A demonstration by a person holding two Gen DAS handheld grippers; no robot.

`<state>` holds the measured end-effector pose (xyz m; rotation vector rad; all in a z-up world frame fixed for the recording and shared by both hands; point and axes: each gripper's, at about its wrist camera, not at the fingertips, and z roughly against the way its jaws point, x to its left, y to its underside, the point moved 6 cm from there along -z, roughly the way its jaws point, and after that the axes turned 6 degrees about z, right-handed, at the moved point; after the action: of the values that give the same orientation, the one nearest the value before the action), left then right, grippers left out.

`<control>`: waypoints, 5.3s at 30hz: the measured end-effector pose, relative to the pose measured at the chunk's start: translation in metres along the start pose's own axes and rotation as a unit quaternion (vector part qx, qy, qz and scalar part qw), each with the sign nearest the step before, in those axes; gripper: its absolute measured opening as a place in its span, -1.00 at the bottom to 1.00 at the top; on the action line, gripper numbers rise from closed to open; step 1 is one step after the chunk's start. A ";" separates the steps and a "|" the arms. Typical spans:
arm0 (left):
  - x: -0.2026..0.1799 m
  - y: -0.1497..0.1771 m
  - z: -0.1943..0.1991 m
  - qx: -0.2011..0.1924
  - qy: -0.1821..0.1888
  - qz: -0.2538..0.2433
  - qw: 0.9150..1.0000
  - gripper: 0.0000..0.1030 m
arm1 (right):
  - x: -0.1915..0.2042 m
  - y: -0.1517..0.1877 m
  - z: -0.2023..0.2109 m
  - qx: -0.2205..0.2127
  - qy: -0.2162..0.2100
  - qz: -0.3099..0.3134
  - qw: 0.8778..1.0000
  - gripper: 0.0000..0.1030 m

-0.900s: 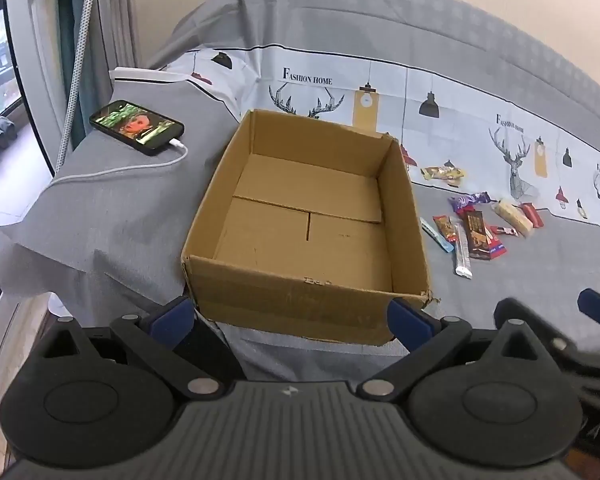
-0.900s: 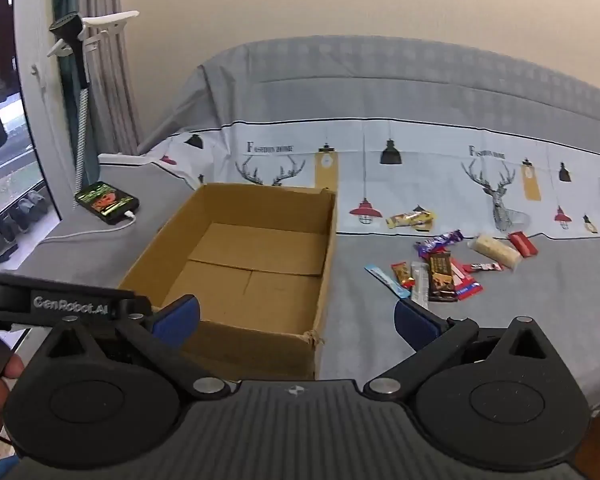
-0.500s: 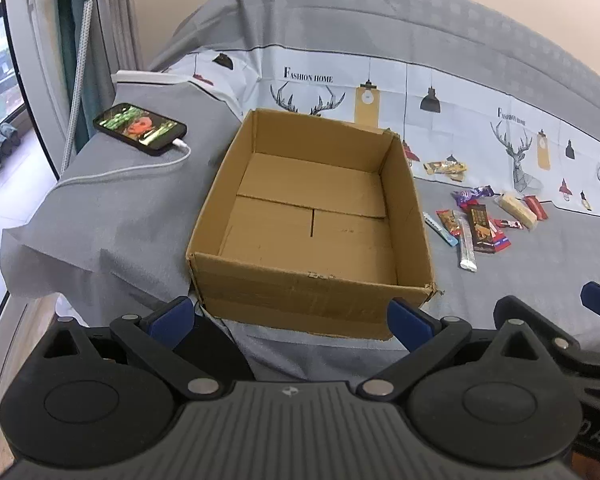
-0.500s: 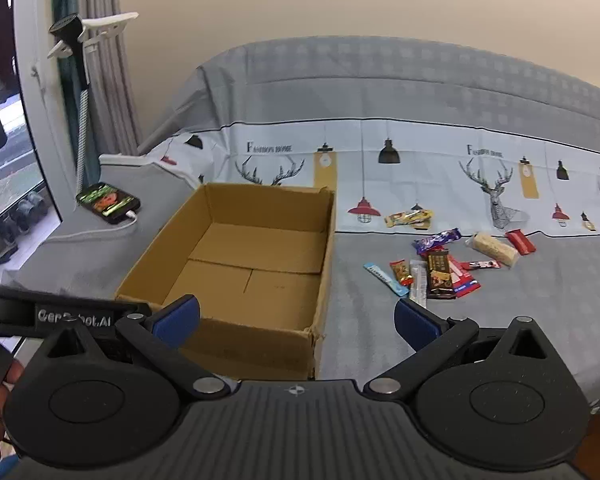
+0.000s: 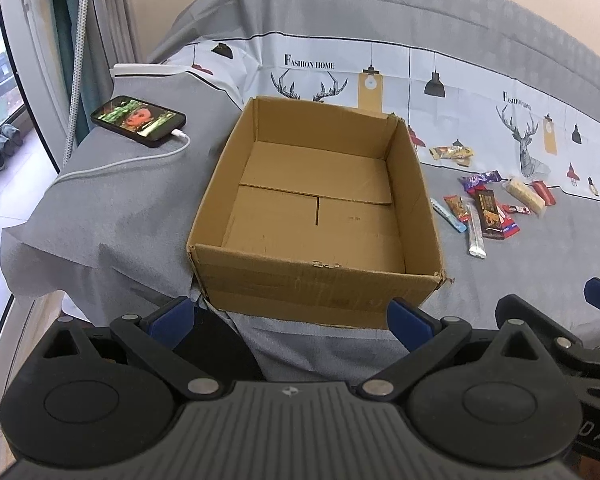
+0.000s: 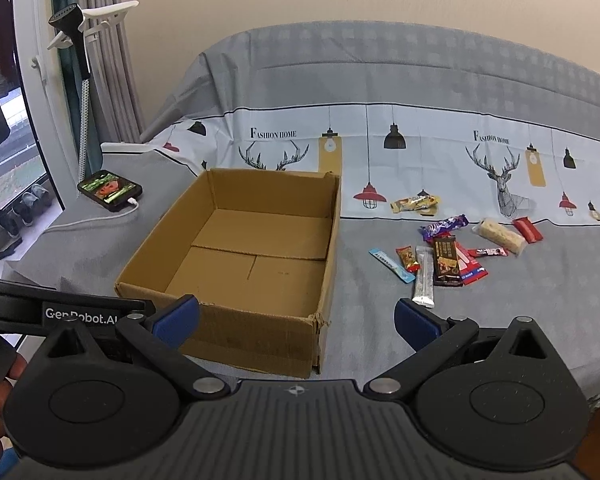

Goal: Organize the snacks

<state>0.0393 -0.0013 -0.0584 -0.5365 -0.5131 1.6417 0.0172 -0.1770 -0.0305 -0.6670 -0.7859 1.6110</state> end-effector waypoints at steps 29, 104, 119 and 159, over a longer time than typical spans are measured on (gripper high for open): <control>0.001 0.002 -0.003 0.000 -0.009 -0.003 1.000 1.00 | 0.001 0.005 -0.003 0.008 0.000 -0.002 1.000 0.99; -0.135 -0.036 -0.078 0.074 0.030 -0.074 0.994 1.00 | -0.179 0.036 -0.056 0.026 0.097 -0.198 0.975 0.99; -0.202 -0.049 -0.108 0.079 0.048 -0.108 0.990 1.00 | -0.250 0.052 -0.065 0.029 0.155 -0.239 0.958 0.99; -0.283 -0.162 -0.282 0.073 -0.028 -0.071 0.994 1.00 | -0.279 0.026 -0.342 0.106 0.108 -0.056 0.987 0.99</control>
<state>0.3720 -0.2526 -0.1668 -0.3388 -0.4569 1.5476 0.3168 -0.4091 -0.2592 -0.6202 -0.4761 1.4674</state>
